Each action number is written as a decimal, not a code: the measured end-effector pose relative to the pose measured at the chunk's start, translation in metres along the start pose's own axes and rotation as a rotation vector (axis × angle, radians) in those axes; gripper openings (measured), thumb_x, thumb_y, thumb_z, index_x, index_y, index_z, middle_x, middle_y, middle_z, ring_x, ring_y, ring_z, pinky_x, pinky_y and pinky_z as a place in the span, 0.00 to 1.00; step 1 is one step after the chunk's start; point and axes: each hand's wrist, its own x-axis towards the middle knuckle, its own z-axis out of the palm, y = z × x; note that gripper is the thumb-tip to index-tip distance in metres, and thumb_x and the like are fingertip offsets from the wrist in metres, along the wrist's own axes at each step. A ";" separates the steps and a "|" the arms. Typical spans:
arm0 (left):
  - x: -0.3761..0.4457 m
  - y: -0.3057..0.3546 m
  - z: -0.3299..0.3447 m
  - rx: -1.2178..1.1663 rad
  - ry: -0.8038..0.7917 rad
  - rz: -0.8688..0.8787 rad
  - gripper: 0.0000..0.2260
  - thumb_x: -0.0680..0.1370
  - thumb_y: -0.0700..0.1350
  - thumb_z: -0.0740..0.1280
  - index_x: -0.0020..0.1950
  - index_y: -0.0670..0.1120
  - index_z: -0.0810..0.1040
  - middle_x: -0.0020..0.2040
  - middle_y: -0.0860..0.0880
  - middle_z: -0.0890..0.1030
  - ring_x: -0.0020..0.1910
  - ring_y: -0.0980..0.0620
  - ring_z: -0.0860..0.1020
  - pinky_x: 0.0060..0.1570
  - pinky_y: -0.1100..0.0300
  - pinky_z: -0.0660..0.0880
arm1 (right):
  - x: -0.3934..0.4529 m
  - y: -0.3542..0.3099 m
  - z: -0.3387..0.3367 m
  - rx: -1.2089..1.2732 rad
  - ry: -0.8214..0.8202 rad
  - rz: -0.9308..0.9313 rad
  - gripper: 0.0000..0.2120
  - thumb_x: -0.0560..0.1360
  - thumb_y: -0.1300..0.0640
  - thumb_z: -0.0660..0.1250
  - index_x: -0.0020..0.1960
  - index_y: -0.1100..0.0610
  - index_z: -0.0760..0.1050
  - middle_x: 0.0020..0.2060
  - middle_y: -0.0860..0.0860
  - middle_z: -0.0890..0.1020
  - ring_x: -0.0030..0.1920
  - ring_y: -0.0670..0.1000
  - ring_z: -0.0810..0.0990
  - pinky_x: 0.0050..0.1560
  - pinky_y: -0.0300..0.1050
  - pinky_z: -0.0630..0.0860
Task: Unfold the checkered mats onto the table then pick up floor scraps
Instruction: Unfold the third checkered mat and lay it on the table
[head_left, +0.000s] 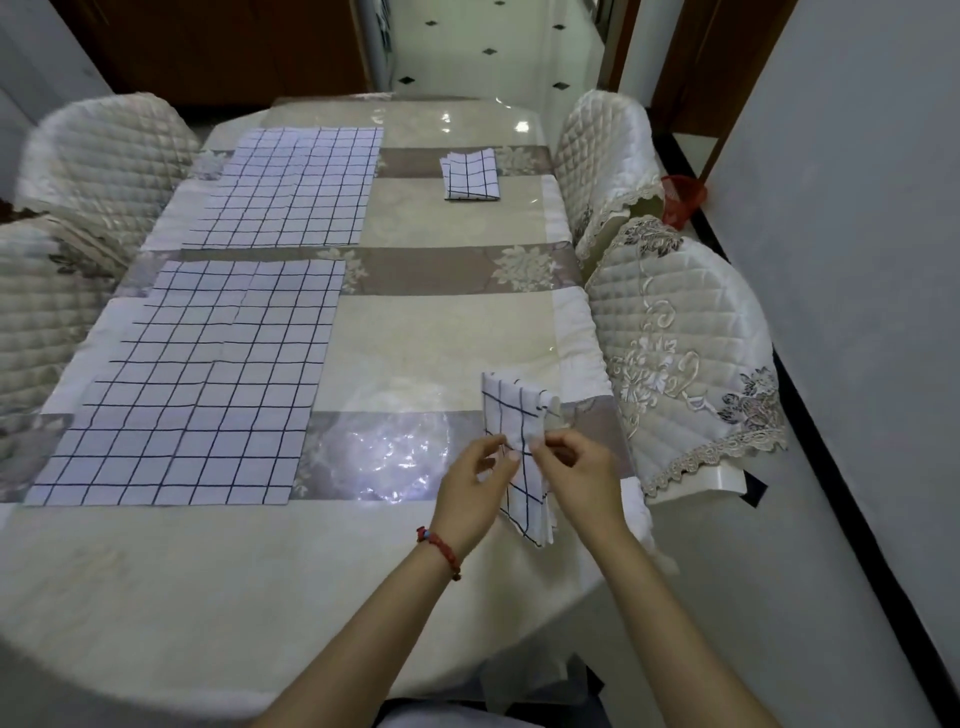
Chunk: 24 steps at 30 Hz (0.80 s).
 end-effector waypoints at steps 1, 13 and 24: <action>0.000 0.005 0.003 -0.042 -0.017 -0.013 0.16 0.75 0.50 0.66 0.61 0.49 0.73 0.58 0.52 0.76 0.58 0.54 0.74 0.55 0.61 0.70 | -0.003 -0.002 0.000 -0.056 -0.009 -0.045 0.02 0.71 0.54 0.70 0.40 0.50 0.80 0.33 0.39 0.80 0.37 0.36 0.79 0.40 0.30 0.74; 0.000 0.013 -0.007 -0.143 0.170 -0.007 0.15 0.75 0.44 0.65 0.28 0.51 0.74 0.27 0.56 0.73 0.31 0.55 0.70 0.34 0.67 0.70 | -0.013 -0.011 -0.004 -0.141 0.036 -0.239 0.03 0.68 0.60 0.73 0.41 0.55 0.83 0.34 0.40 0.81 0.39 0.37 0.79 0.42 0.25 0.72; 0.022 -0.001 -0.065 -0.104 0.360 0.012 0.10 0.74 0.43 0.67 0.32 0.44 0.78 0.31 0.49 0.76 0.35 0.50 0.72 0.42 0.53 0.72 | 0.008 -0.013 -0.025 -0.050 0.216 -0.077 0.08 0.69 0.63 0.71 0.40 0.51 0.78 0.33 0.39 0.79 0.36 0.35 0.78 0.36 0.20 0.70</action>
